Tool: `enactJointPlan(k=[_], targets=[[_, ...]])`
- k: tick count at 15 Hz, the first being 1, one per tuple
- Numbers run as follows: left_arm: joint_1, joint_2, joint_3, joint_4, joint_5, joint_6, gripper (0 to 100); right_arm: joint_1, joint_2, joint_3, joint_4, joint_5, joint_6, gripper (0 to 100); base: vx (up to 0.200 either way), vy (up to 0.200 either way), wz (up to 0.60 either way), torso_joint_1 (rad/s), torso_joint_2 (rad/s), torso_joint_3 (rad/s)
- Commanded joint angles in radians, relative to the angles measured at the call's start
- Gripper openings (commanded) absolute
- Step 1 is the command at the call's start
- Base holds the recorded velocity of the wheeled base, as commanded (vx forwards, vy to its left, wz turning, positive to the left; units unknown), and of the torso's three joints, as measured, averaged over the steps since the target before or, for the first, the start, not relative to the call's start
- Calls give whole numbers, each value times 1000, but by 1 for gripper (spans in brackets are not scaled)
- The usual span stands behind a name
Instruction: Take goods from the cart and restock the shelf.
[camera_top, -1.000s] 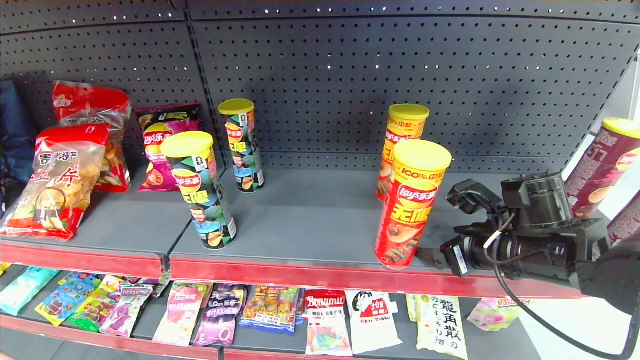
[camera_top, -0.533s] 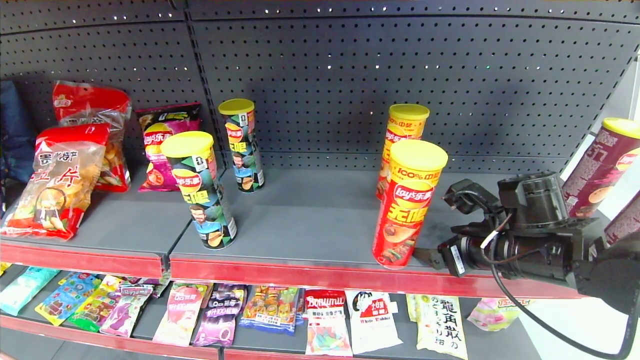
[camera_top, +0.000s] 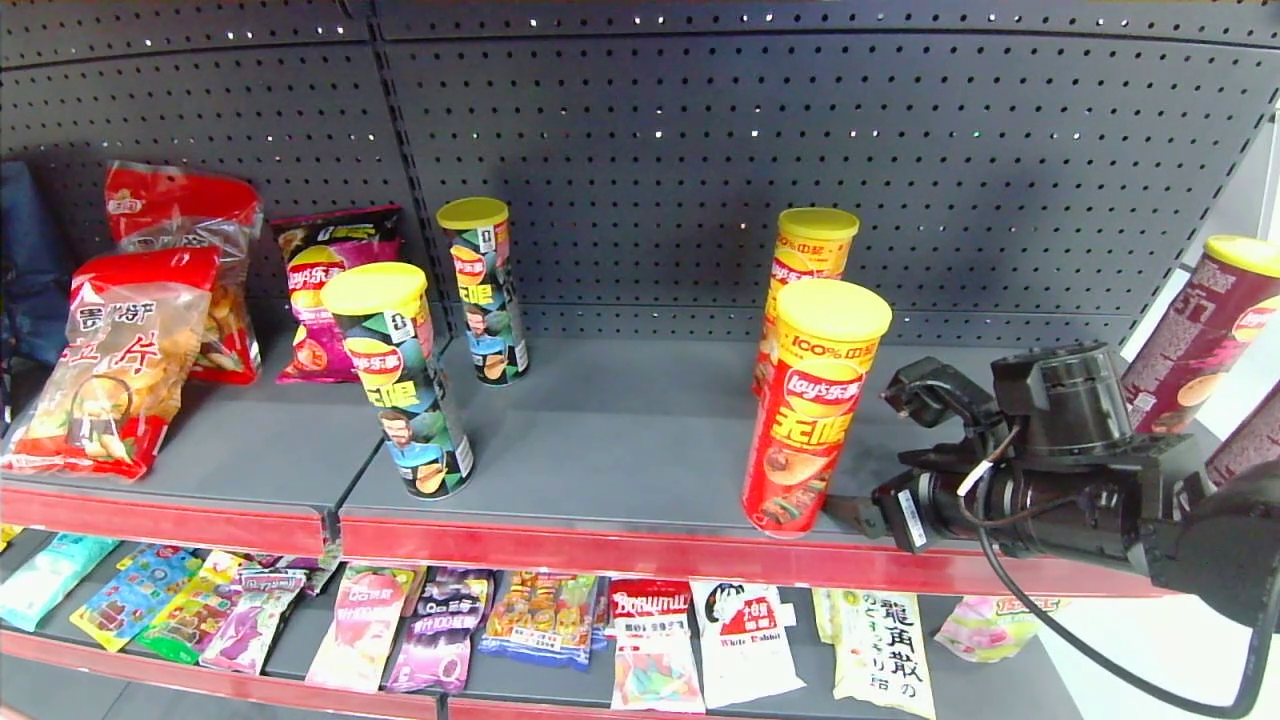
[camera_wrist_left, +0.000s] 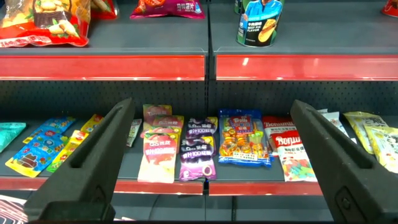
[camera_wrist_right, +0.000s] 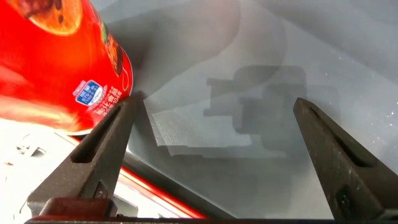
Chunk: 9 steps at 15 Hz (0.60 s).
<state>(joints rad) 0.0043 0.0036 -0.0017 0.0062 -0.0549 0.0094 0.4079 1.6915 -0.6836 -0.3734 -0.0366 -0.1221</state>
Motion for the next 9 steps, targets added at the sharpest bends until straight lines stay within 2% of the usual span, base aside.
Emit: enactJointPlan(k=[1, 6, 9], targets=[[0, -1, 0, 0, 0, 0, 100, 3, 0, -5, -1, 1, 1, 100, 0, 0, 0, 0, 0, 0], [0, -1, 0, 0, 0, 0, 100, -4, -32, 33, -1, -2, 1, 100, 0, 0, 0, 0, 0, 0], [0, -1, 0, 0, 0, 0, 100, 2, -196, 102, 5, -2, 1, 100, 0, 0, 0, 0, 0, 0]])
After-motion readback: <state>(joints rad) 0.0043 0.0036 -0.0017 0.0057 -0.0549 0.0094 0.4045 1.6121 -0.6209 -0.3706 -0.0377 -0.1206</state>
